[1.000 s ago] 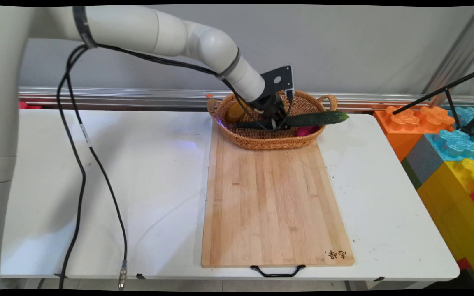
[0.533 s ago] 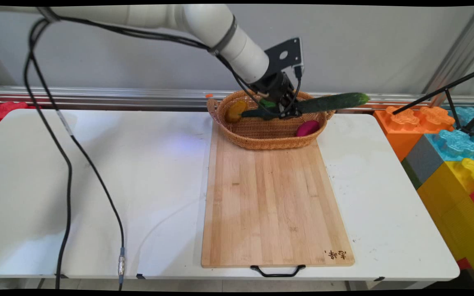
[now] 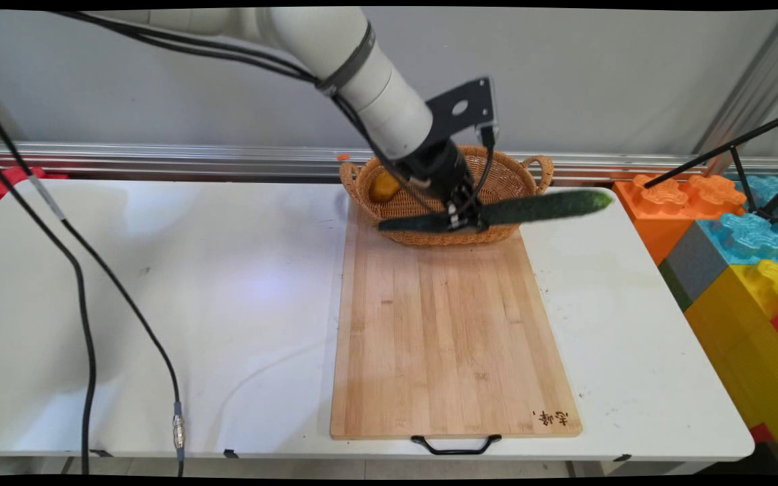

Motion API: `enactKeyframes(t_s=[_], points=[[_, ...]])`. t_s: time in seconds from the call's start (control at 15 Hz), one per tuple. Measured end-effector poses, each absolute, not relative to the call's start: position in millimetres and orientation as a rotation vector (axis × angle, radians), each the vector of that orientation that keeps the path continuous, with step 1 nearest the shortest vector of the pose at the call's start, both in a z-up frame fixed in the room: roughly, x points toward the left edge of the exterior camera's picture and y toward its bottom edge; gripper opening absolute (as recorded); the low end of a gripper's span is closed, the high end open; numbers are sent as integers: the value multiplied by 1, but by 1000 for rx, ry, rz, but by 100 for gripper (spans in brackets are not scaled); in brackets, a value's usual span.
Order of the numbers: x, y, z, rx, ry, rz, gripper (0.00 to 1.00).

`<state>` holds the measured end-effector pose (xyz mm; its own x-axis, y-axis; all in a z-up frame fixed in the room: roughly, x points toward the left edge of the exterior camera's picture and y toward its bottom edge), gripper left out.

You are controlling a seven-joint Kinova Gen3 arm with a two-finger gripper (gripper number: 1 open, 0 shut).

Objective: Place the picked object on the cutting board

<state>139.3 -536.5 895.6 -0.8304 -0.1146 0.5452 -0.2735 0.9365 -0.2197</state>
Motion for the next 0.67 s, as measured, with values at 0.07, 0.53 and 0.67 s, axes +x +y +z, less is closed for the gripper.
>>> enactKeyframes(t_s=[0.07,0.53,0.67], points=[[139,-531,892,278,-2555,381,0],[141,-515,837,279,-2621,392,0],[140,-517,820,283,-2633,404,0]])
